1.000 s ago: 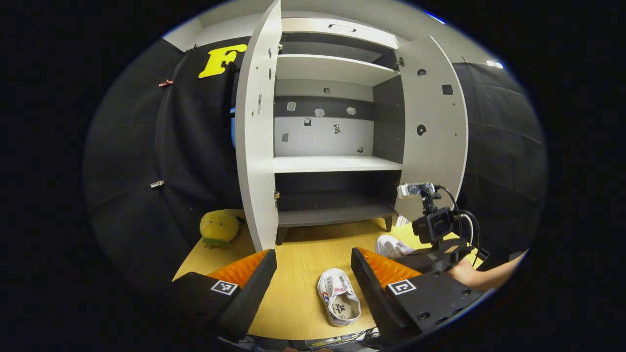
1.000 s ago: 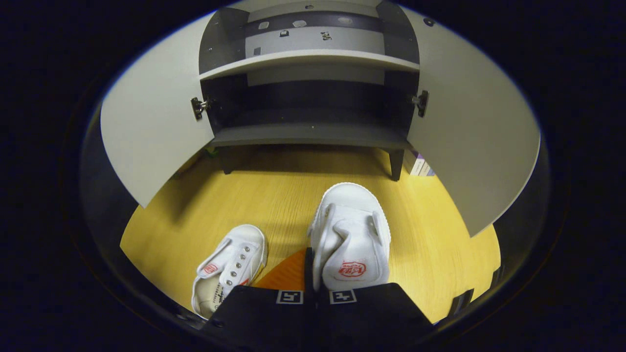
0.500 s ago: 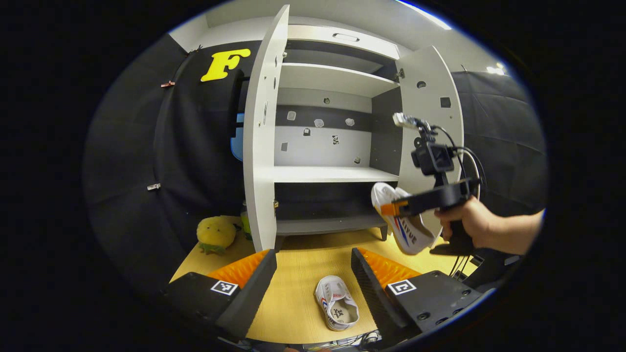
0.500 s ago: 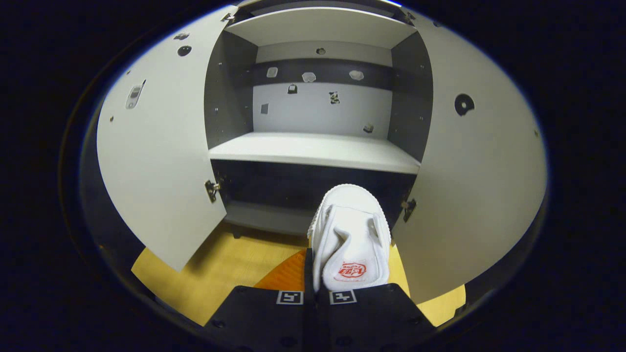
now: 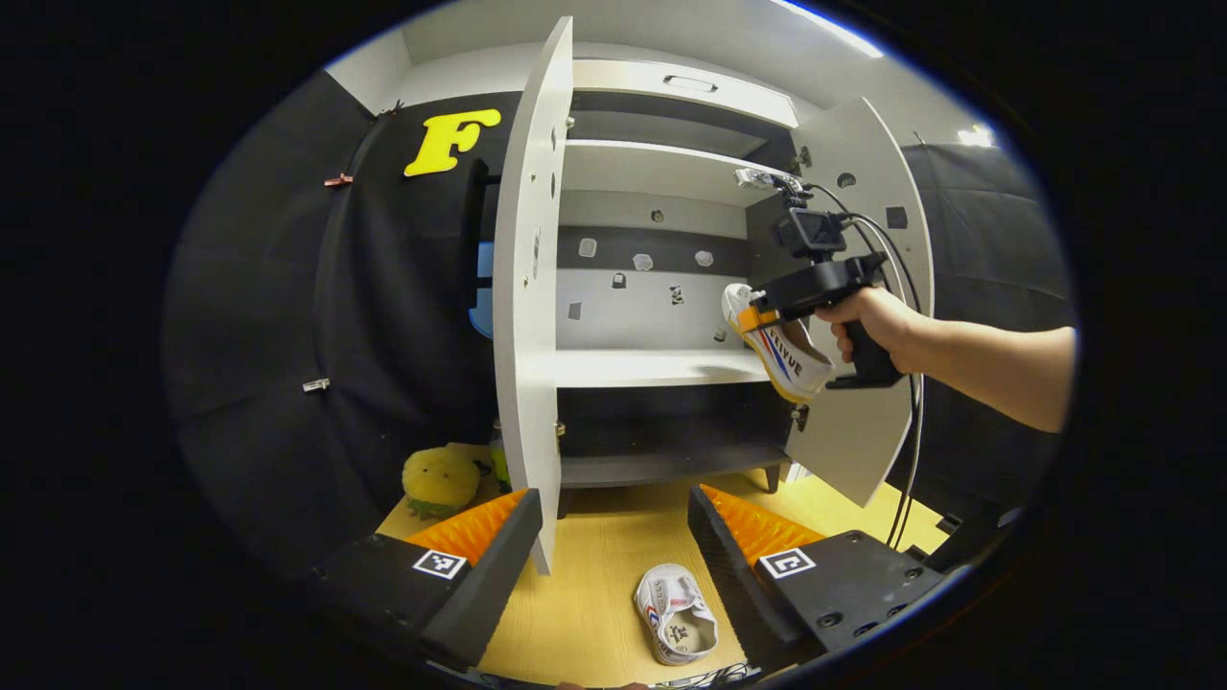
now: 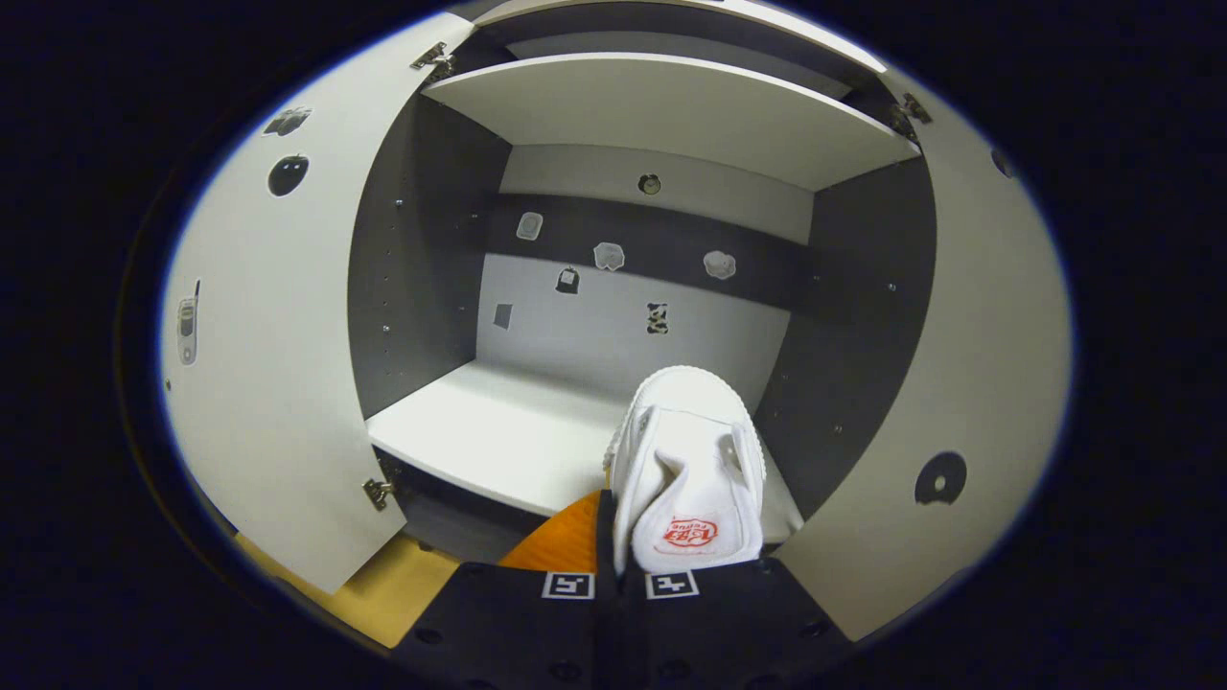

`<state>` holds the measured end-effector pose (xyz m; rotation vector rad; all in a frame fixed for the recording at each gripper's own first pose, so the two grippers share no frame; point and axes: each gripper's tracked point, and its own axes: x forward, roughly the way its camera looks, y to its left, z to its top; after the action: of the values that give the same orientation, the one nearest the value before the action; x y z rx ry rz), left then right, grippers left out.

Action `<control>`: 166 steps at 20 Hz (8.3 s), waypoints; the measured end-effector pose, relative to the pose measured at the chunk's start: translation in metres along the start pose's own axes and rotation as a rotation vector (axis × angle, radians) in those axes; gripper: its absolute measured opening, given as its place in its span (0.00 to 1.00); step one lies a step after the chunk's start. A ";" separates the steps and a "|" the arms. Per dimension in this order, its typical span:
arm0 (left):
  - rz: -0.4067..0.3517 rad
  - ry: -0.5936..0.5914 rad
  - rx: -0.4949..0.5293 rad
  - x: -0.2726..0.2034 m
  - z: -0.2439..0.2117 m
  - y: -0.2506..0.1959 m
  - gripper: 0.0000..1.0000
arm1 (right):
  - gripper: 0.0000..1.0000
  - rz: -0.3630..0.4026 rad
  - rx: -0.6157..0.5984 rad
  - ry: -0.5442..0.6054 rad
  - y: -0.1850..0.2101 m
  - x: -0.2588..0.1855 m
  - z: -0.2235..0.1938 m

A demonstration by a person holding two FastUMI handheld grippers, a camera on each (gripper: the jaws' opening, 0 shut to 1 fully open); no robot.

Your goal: Grab one shoe with the right hand and put it into the shoe cabinet, grab the other shoe with the left hand and put it into the shoe cabinet; then close the right door with the right hand and the left door with the left hand.

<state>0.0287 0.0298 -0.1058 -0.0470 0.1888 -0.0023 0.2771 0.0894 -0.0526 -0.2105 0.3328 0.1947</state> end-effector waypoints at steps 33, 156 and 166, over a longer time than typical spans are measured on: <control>0.322 0.041 -0.073 0.026 0.000 0.015 0.95 | 0.43 0.032 0.055 0.250 -0.029 0.190 -0.017; 0.102 0.446 0.161 0.435 0.133 -0.027 0.59 | 0.99 0.078 0.185 0.145 -0.060 -0.202 -0.294; -0.041 0.086 0.062 0.271 0.204 -0.048 0.97 | 0.99 -0.026 0.141 0.052 -0.065 -0.246 -0.236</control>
<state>0.3328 -0.0103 0.0454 0.0114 0.2739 -0.0510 -0.0081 -0.0670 -0.1754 -0.0805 0.3941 0.1391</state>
